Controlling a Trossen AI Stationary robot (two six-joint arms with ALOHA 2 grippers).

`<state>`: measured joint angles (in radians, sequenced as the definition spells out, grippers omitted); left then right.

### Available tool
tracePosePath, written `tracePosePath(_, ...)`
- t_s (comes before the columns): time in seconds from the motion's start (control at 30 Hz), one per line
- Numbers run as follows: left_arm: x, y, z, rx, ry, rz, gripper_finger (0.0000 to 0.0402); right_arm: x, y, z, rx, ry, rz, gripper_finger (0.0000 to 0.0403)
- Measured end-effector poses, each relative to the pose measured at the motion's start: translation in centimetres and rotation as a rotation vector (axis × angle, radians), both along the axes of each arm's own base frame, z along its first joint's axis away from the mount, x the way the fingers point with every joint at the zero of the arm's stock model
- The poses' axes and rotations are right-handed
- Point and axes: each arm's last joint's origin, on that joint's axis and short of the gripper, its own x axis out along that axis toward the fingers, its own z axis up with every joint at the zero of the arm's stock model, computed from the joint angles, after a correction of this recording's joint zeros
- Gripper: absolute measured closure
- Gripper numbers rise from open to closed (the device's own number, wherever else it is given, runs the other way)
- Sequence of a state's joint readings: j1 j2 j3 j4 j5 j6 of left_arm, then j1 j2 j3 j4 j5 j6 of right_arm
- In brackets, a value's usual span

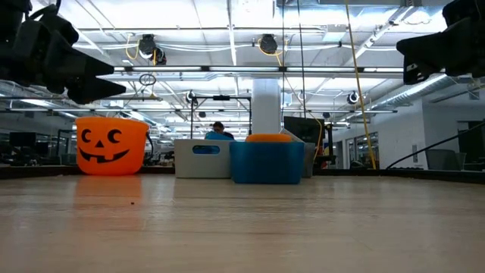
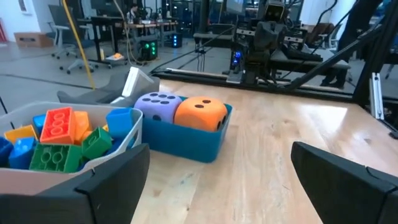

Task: Pick & Place Toys
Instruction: Return to Home Position

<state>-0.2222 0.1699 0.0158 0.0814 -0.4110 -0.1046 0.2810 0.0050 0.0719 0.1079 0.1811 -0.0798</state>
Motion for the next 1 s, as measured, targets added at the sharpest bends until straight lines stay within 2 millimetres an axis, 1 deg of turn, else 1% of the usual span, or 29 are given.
tracePosePath(0.13,0.00,0.00,0.00,0.042,0.008,-0.002,0.0005,0.03,0.01,-0.07,0.055,0.013,0.006,0.0403)
tracePosePath(1.0,0.00,0.00,0.00,0.047,0.009,-0.002,0.0005,0.04,0.01,-0.11,0.057,0.017,0.006,0.0403)
